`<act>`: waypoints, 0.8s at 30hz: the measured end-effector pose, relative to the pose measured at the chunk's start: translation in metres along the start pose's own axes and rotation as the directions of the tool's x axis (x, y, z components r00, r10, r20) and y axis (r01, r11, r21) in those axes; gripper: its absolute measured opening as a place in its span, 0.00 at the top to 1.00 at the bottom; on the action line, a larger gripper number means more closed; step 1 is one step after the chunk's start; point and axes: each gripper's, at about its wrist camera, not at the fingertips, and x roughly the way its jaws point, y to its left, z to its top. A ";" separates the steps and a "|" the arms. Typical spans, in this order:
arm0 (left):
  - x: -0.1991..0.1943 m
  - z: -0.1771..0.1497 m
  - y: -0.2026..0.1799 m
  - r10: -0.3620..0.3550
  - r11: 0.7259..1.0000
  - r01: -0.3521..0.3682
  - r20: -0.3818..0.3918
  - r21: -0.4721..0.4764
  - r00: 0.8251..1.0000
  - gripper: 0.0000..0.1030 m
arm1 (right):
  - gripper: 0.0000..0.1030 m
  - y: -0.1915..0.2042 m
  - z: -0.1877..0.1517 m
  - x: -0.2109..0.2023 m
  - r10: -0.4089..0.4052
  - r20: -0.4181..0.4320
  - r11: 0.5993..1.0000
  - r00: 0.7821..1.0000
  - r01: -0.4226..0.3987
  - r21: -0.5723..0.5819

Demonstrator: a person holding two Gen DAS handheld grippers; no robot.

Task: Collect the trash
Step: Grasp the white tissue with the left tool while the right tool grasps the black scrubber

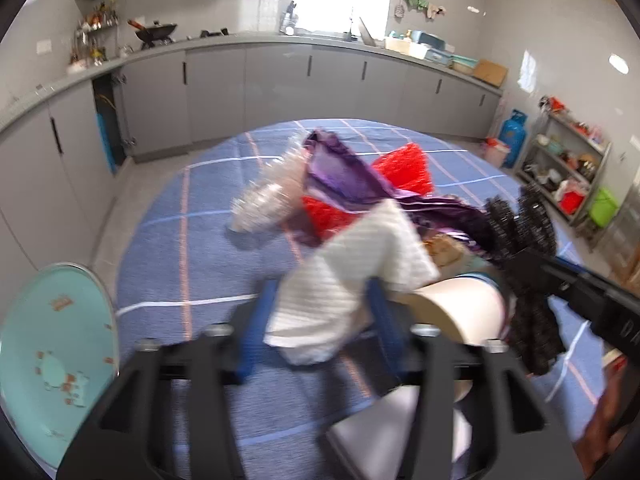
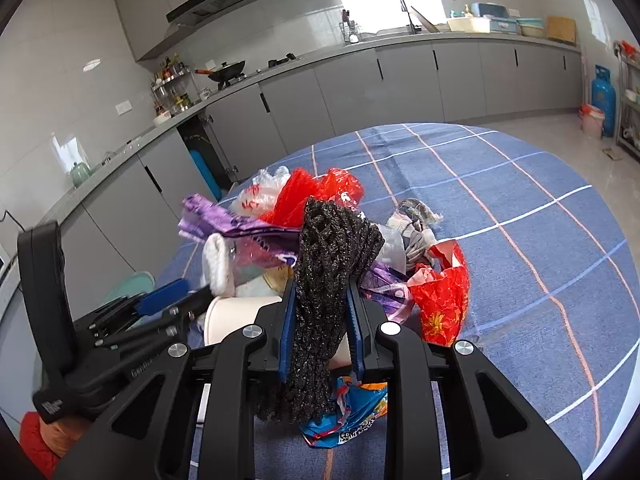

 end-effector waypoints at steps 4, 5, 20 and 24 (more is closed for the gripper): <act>-0.006 -0.004 -0.008 -0.019 0.999 0.019 0.017 0.029 1.000 0.91 | 0.78 0.008 0.000 -0.007 0.003 0.033 1.000 0.999 -0.002 -0.023; -0.011 -0.005 -0.008 -0.028 0.999 0.027 0.023 0.028 0.999 0.99 | 0.78 0.010 0.001 -0.013 0.000 0.052 1.000 0.999 0.001 -0.026; -0.049 -0.009 0.009 0.054 0.998 -0.052 0.059 -0.026 0.997 0.97 | 0.78 0.009 0.010 -0.027 -0.020 0.089 1.000 0.996 0.022 -0.022; -0.044 -0.009 0.019 0.069 0.997 -0.068 0.035 -0.048 0.997 0.33 | 0.78 0.004 0.009 -0.019 -0.024 0.073 1.000 0.997 0.024 -0.001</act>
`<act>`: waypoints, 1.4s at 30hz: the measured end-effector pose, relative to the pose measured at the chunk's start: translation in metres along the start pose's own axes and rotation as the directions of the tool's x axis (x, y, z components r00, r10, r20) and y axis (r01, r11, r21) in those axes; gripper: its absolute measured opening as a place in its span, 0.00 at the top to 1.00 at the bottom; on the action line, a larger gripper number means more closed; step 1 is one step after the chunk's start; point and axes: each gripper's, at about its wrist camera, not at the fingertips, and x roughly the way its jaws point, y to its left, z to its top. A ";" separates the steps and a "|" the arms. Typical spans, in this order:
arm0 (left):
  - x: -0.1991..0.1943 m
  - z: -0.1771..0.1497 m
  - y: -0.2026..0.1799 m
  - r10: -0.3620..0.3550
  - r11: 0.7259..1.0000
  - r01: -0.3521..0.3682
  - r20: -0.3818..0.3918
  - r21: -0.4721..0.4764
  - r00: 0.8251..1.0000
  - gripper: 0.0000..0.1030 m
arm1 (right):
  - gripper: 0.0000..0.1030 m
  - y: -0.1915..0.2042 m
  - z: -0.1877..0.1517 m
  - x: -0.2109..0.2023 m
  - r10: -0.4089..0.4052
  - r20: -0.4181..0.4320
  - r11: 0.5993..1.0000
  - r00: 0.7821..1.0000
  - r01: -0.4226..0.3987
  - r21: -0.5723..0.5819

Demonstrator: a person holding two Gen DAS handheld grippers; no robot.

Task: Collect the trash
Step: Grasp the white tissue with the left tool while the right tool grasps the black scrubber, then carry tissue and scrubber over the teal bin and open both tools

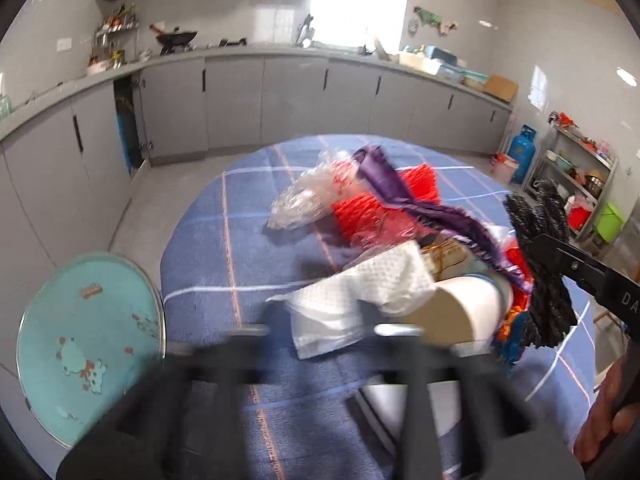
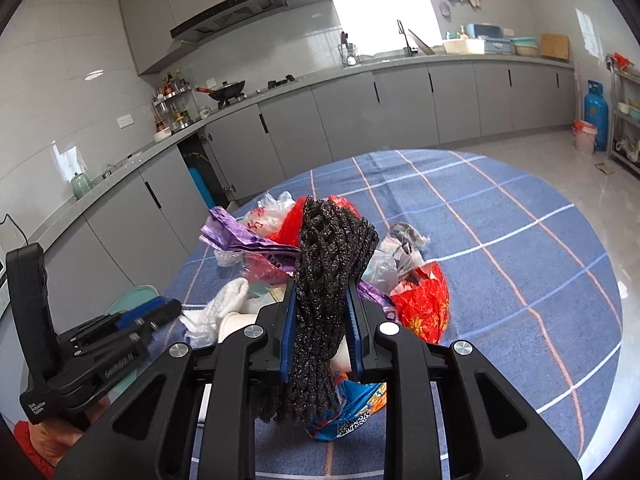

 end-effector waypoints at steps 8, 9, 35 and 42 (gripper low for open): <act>0.043 -0.007 -0.004 -0.002 1.000 0.004 -0.117 0.012 0.993 0.52 | 0.78 -0.007 -0.003 0.011 -0.014 -0.027 0.999 1.000 0.015 0.028; 0.047 -0.008 -0.005 -0.011 1.000 0.013 -0.135 0.012 0.991 0.56 | 0.78 -0.007 -0.004 0.011 -0.015 -0.028 0.999 0.999 0.015 0.030; -0.094 -0.002 0.114 0.325 0.928 -0.281 0.162 -0.244 0.932 0.87 | 0.78 0.096 0.015 0.011 0.217 -0.002 0.968 0.976 -0.215 -0.133; -0.095 -0.006 0.167 0.488 0.832 -0.431 0.089 -0.350 0.869 0.87 | 0.78 0.170 0.006 0.056 0.335 -0.134 0.918 0.933 -0.355 -0.178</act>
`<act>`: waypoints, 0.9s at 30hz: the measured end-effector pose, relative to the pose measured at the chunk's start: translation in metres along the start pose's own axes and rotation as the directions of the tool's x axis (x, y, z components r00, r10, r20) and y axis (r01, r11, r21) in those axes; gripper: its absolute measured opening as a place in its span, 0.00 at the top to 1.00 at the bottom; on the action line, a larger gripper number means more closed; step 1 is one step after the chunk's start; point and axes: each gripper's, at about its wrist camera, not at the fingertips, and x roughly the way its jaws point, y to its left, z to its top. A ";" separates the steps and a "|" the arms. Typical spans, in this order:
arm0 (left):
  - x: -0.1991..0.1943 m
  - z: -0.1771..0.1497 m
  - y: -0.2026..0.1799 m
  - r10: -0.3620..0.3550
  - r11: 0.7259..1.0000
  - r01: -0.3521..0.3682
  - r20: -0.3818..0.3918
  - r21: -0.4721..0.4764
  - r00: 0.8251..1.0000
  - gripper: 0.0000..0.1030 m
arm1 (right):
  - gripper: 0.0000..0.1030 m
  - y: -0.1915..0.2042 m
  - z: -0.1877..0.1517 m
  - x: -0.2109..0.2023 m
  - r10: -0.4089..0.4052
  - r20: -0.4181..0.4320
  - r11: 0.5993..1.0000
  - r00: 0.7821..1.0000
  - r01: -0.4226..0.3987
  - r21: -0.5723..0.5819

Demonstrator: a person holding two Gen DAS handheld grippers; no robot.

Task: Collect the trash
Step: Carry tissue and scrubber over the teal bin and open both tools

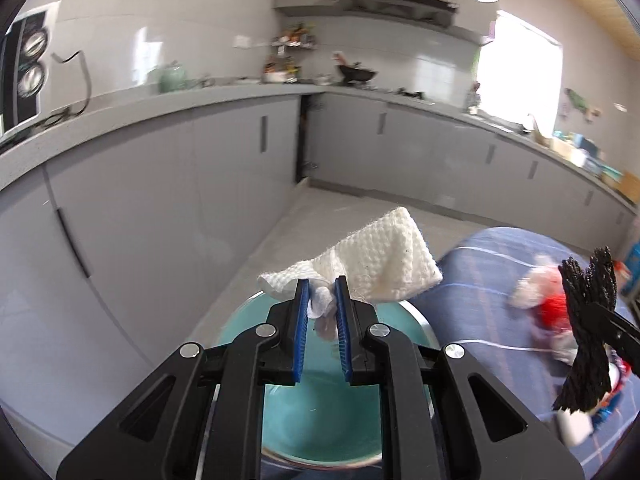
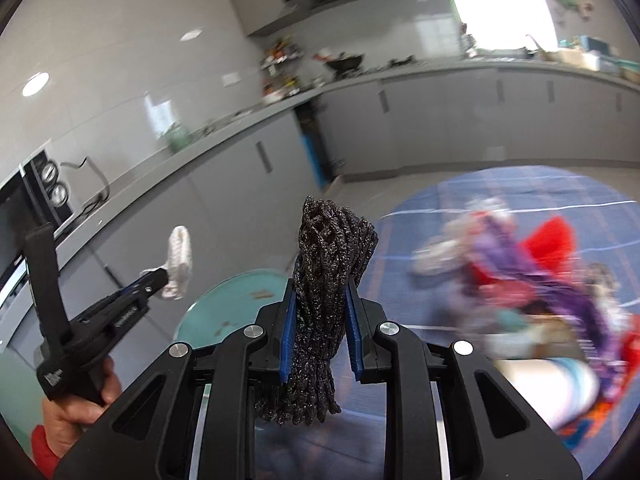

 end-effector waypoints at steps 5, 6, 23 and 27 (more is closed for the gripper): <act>0.026 -0.009 0.013 0.046 0.999 -0.047 -0.054 -0.014 0.997 0.87 | 0.78 0.024 -0.002 0.051 0.050 -0.091 0.998 0.995 -0.052 -0.020; 0.032 -0.011 0.014 0.057 0.998 -0.057 -0.065 -0.010 0.996 0.87 | 0.78 0.027 -0.004 0.057 0.055 -0.104 0.998 0.993 -0.058 -0.023; 0.090 -0.026 0.039 0.123 0.991 -0.129 -0.188 -0.020 0.974 0.79 | 0.42 0.046 -0.023 0.136 0.117 -0.250 0.993 0.961 -0.115 0.024; 0.087 -0.025 0.040 0.128 0.990 -0.135 -0.184 -0.028 0.975 0.67 | 0.42 0.044 -0.019 0.125 0.100 -0.219 0.995 0.971 -0.100 0.012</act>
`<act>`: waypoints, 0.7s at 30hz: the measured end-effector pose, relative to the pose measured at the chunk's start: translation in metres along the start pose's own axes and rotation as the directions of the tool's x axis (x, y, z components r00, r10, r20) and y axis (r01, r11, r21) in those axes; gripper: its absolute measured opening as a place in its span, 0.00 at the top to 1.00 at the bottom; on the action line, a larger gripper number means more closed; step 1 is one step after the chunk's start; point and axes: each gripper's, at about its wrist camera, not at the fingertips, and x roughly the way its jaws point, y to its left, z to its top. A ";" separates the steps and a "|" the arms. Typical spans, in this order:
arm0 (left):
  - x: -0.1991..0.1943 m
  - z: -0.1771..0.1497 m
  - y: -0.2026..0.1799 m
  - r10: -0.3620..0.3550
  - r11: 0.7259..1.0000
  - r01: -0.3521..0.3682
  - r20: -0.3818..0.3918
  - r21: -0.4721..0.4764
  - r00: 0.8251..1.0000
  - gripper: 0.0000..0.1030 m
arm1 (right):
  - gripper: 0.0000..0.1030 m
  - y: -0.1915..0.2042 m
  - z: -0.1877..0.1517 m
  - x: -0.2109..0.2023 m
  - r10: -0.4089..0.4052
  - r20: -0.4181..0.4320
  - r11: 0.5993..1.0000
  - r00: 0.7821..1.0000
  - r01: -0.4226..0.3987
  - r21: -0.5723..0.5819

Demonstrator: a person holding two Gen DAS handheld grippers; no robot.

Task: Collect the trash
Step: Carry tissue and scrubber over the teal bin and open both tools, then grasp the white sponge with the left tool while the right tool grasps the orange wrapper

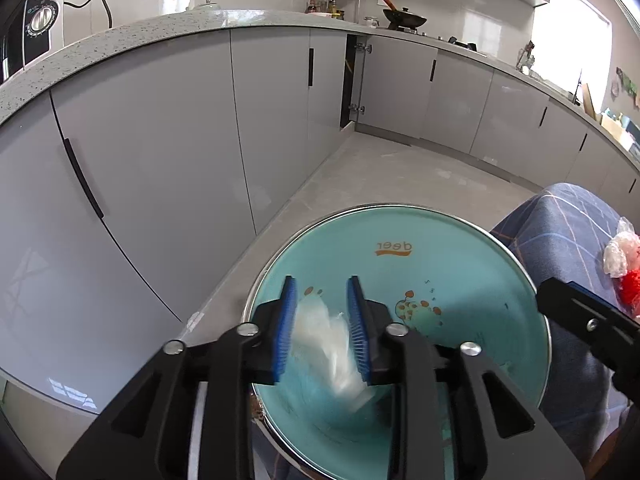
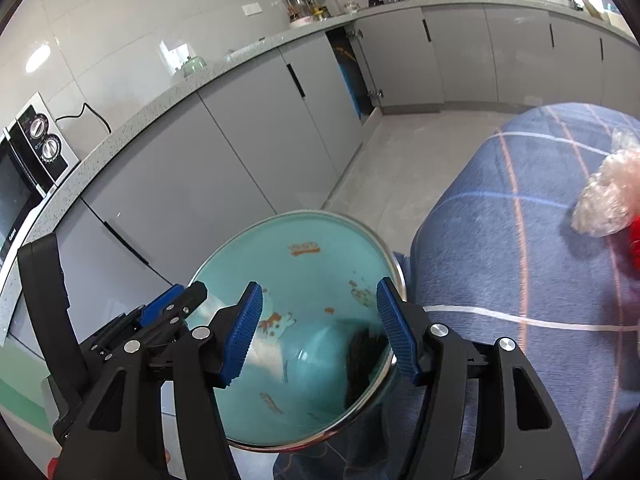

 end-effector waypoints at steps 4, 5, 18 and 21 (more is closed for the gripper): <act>-0.017 -0.009 0.000 0.021 1.000 -0.021 0.032 -0.002 0.999 0.43 | 0.42 -0.002 -0.001 -0.024 -0.006 0.049 1.000 0.999 0.007 -0.009; -0.022 -0.008 -0.003 0.013 1.000 -0.013 0.043 -0.001 0.999 0.40 | 0.42 -0.001 -0.002 -0.032 -0.012 0.064 1.000 0.998 0.013 -0.018; -0.077 -0.016 -0.064 -0.174 0.980 0.161 0.115 0.118 0.978 0.24 | 0.42 -0.034 -0.018 -0.130 -0.143 0.244 0.990 0.959 0.144 0.017; -0.089 -0.020 -0.080 -0.244 0.961 0.224 0.116 0.165 0.963 0.24 | 0.42 -0.051 -0.027 -0.152 -0.208 0.277 0.978 0.938 0.201 0.052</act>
